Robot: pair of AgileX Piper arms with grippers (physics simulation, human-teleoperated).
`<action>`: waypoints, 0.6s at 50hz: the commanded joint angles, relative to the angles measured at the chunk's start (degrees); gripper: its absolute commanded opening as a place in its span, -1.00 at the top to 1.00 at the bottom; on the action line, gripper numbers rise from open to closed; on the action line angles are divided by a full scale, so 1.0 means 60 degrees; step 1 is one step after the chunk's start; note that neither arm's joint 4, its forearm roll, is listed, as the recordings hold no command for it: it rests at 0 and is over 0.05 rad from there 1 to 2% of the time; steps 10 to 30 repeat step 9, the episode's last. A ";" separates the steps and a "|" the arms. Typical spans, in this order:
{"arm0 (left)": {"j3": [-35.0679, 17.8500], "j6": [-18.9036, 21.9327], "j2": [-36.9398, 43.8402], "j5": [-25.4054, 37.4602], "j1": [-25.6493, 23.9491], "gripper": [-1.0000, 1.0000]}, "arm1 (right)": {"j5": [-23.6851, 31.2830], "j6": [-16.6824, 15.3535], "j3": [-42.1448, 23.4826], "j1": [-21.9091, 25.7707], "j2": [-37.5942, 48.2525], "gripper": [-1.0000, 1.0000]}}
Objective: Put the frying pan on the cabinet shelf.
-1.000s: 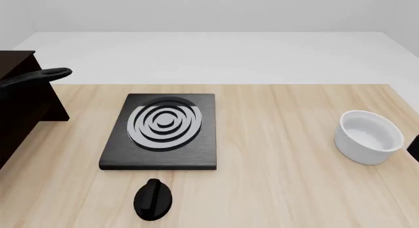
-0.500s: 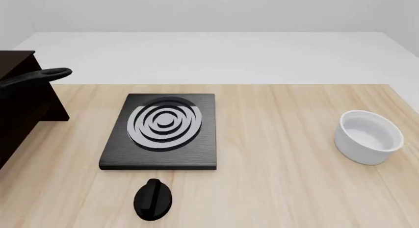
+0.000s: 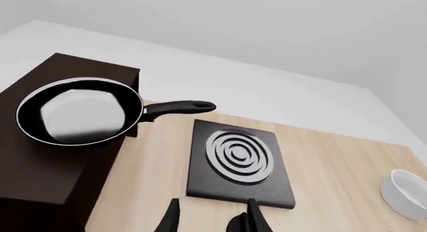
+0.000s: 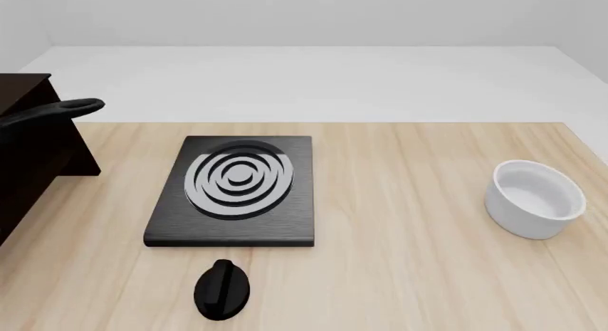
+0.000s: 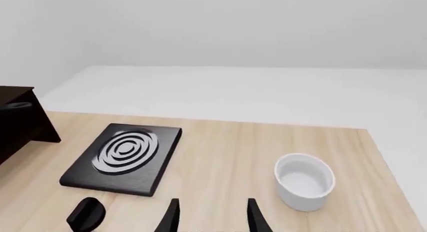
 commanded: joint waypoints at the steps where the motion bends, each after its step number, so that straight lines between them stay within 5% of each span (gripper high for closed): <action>1: -0.0795 0.0126 0.0020 0.0685 0.0155 -1.00 | 0.0982 -0.0460 -0.1161 -0.0426 0.0256 -1.00; 30: -0.1274 0.0136 -0.0130 0.1394 0.0049 -1.00 | 0.1358 -0.0697 -0.1506 -0.0413 0.0370 -1.00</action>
